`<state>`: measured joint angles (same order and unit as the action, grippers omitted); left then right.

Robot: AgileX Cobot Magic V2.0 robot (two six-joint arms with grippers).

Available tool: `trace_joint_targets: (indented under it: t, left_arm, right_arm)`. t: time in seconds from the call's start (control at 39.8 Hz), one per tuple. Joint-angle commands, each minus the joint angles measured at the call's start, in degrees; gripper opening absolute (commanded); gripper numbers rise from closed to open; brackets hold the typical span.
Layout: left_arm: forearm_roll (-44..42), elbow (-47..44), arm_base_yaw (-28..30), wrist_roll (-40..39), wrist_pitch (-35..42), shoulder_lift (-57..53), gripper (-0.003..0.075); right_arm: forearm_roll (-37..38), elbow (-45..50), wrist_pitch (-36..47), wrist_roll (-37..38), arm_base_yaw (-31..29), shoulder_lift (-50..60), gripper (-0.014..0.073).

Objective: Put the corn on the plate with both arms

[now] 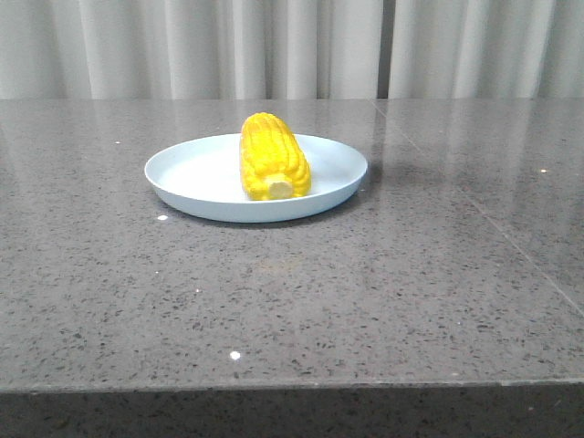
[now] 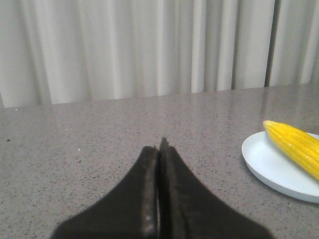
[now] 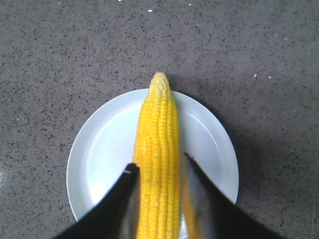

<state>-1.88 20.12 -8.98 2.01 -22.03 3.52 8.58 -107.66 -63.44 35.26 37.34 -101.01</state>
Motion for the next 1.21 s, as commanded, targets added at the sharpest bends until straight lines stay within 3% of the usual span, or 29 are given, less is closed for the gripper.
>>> trace_joint_targets:
  t: [0.0, 0.23, 0.43, 0.63, 0.73, 0.98, 1.18]
  left_arm:
    - [0.0, 1.5, 0.0, -0.3, 4.3, 0.5, -0.002]
    - [0.0, 1.5, 0.0, -0.3, 4.3, 0.5, -0.002]
    - [0.0, 1.5, 0.0, -0.3, 4.3, 0.5, -0.002]
    - [0.0, 1.5, 0.0, -0.3, 4.3, 0.5, -0.002]
    - [0.0, 1.5, 0.0, -0.3, 4.3, 0.5, -0.002]
    - [0.0, 1.5, 0.0, -0.3, 4.3, 0.5, -0.002]
    - [0.0, 1.5, 0.0, -0.3, 4.3, 0.5, -0.002]
  right_arm:
    - [3.1, -2.0, 0.2, -0.5, -0.3, 3.1, -0.0075]
    - [2.7, -1.8, -5.1, -5.5, -5.0, 4.8, -0.0064]
    - [-6.0, 1.5, -6.8, -14.7, -16.1, 10.1, -0.0064]
    - [-6.4, 12.4, -5.6, -19.7, -25.9, 18.6, -0.0064]
    - [-6.4, 21.0, -2.7, -21.4, -28.6, 24.2, -0.0064]
    - [-6.6, 42.4, 7.2, -21.5, -28.6, 37.7, -0.0064]
    - [-4.8, 59.4, 21.9, -26.3, -28.6, 51.2, -0.0067]
